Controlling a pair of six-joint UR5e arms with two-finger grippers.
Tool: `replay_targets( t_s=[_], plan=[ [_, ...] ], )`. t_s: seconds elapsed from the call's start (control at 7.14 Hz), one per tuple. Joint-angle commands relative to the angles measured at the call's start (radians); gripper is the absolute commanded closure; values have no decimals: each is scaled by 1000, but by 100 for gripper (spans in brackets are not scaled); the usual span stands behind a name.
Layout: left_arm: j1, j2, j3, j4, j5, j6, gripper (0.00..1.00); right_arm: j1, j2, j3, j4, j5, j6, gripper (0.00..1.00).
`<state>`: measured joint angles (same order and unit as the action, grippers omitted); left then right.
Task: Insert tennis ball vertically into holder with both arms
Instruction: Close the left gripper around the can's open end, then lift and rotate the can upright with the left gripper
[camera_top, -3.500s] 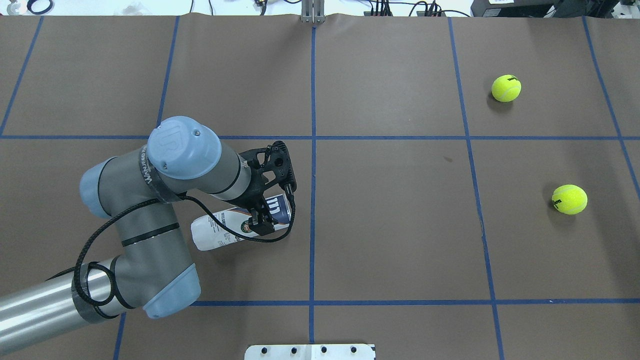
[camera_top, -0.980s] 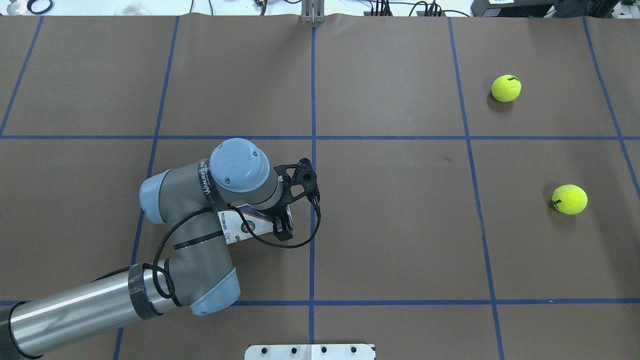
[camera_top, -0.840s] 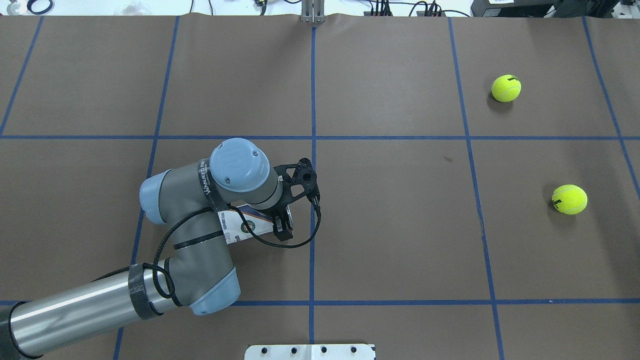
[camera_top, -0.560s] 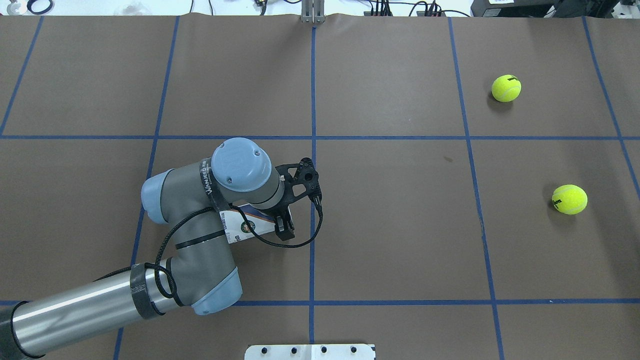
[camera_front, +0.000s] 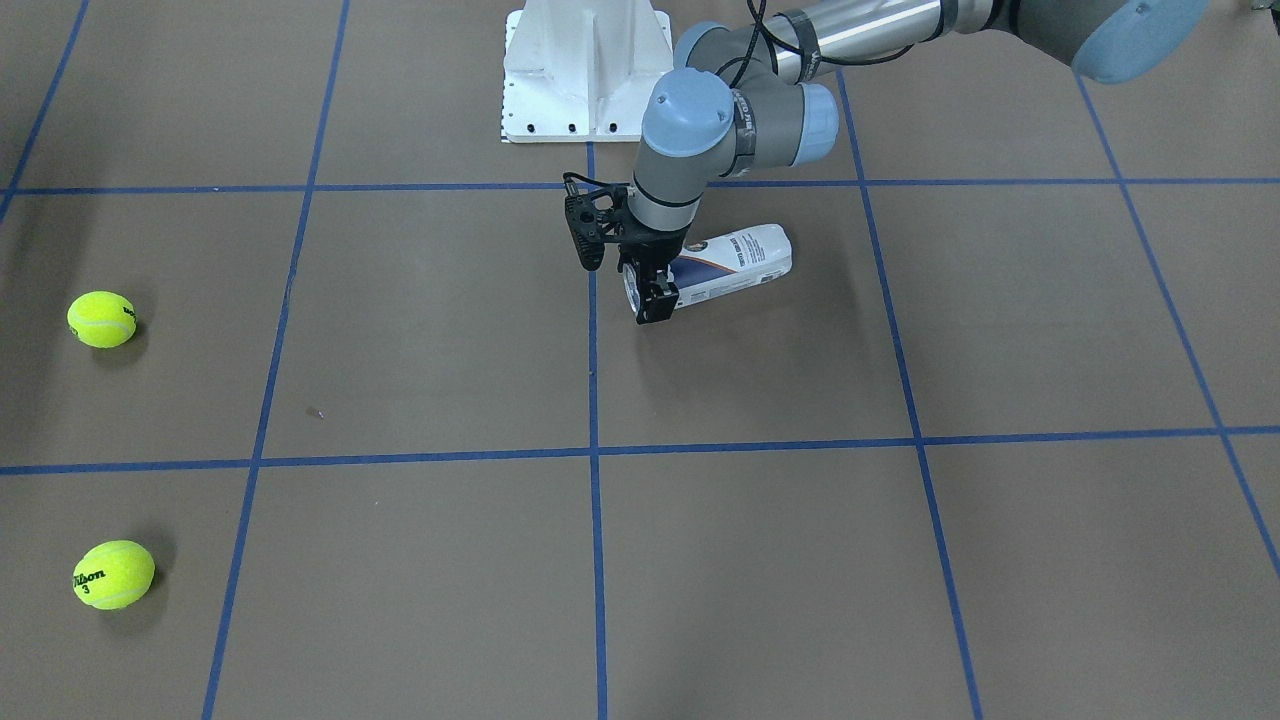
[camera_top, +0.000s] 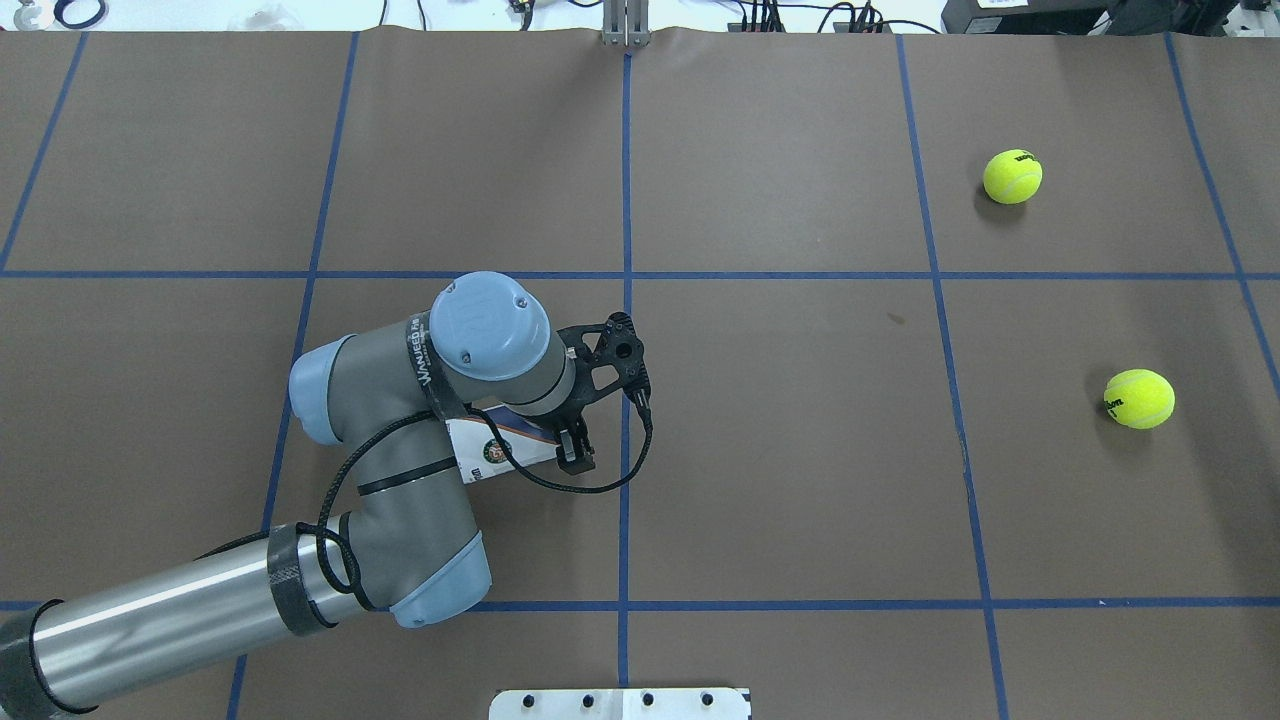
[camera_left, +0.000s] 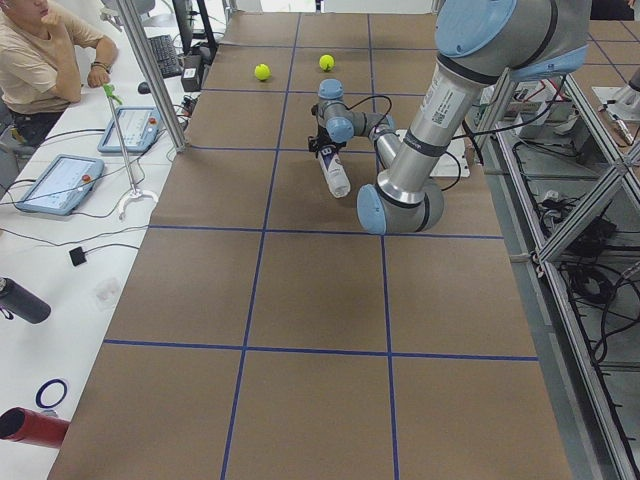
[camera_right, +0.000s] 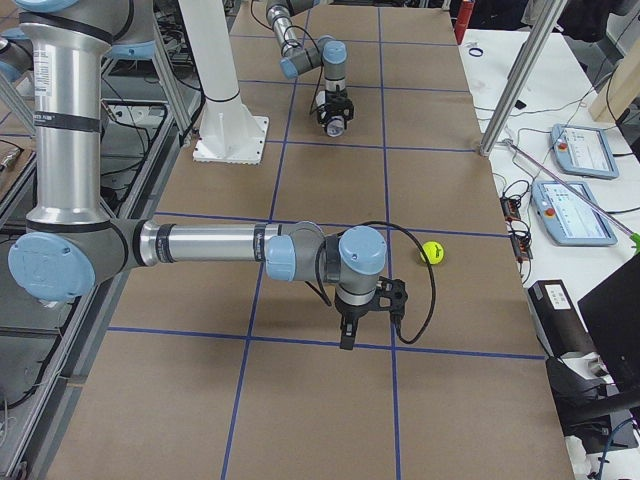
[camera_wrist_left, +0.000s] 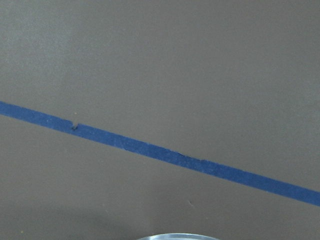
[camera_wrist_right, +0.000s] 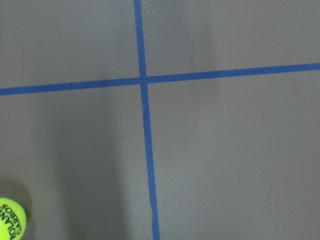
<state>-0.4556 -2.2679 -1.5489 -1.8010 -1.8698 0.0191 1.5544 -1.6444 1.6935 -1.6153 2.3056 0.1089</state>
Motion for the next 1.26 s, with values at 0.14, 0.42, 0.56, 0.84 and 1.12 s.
replay_targets(
  t_s=[0.14,0.42,0.56,0.84,1.12],
  plan=[
    [-6,-7,-61,-3,0,-2,19,-1,2,0,0,0,0,0],
    [-40,-12,-159,-18,-6,-2,22,-1,2,0,0,0,0,0],
    [-52,-12,-171,-131,-6,-27,22,-1,2,0,0,0,0,0],
    [-63,-13,-166,-381,-8,-169,22,-1,2,0,0,0,0,0],
    [-61,-13,-143,-699,-6,-317,22,-1,3,2,-3,0,0,0]
  ],
)
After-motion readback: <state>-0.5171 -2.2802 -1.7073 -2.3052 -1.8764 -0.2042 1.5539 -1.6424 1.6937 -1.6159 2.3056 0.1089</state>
